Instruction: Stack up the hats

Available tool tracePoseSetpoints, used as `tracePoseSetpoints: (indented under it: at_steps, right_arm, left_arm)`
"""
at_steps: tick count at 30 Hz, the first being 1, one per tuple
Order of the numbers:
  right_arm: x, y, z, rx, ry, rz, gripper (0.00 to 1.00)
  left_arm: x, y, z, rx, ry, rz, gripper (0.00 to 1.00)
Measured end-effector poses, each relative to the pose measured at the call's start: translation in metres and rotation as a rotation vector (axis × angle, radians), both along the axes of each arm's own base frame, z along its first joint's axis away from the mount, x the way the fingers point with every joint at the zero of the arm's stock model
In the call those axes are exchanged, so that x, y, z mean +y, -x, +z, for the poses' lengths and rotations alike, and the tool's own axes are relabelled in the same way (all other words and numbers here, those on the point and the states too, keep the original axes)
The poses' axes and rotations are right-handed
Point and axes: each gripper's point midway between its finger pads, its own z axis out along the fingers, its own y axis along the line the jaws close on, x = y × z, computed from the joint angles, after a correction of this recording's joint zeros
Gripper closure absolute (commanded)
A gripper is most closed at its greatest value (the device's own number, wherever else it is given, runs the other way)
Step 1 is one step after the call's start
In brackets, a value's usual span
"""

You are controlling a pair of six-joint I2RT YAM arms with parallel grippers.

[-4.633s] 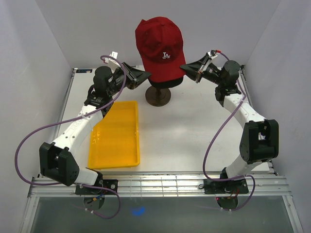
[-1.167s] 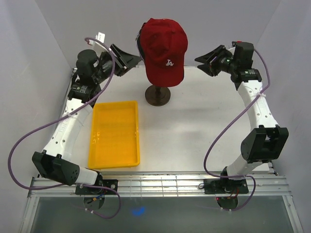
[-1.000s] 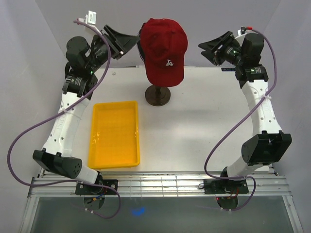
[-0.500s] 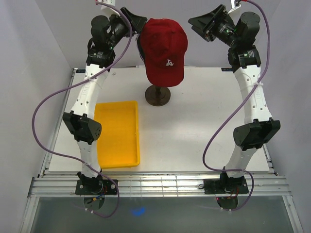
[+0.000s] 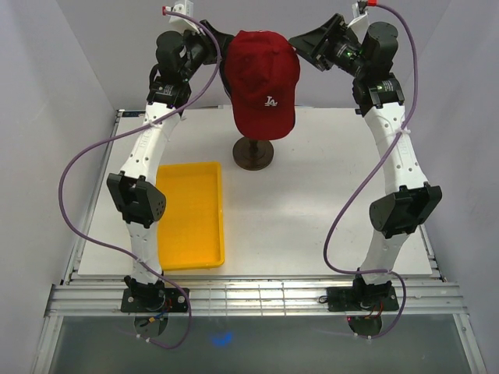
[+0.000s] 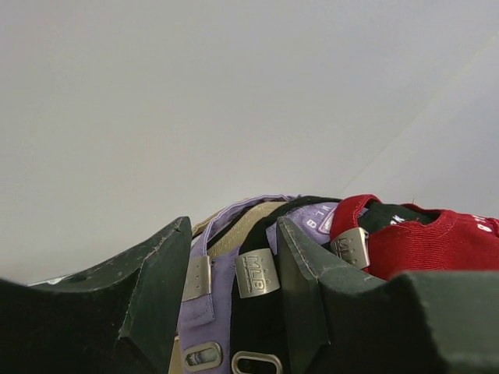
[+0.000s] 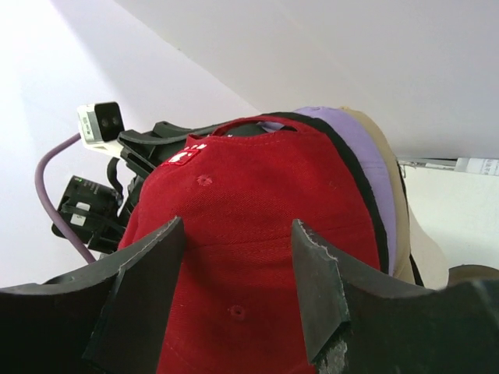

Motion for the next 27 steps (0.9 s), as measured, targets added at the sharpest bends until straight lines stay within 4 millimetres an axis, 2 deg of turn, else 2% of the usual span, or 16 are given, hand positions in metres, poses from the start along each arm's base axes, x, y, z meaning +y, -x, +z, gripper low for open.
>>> tracePoseSetpoints:
  at_steps: [6,10,14,17,21,27]
  right_arm:
    - [0.009,-0.001,-0.005,0.002,0.006,0.013,0.36]
    - [0.008,-0.005,0.001,-0.020,0.005,-0.001,0.37]
    - [0.001,-0.005,-0.004,-0.020,0.024,-0.050,0.37]
    - [-0.008,0.001,-0.009,-0.006,0.058,-0.102,0.37]
    - [-0.022,0.022,-0.001,-0.034,0.111,-0.163,0.37]
    - [-0.036,0.073,0.025,-0.109,0.184,-0.220,0.38]
  left_arm:
    - [0.008,-0.001,0.002,0.000,0.005,0.024,0.41]
    - [0.027,0.002,0.009,0.003,0.022,0.053,0.41]
    - [0.044,0.012,0.031,-0.035,0.037,0.077,0.41]
    - [0.048,0.023,0.047,-0.068,0.044,0.079,0.41]
    - [0.050,0.036,0.061,-0.098,0.051,0.071,0.41]
    - [0.049,0.046,0.059,-0.087,0.053,0.056,0.41]
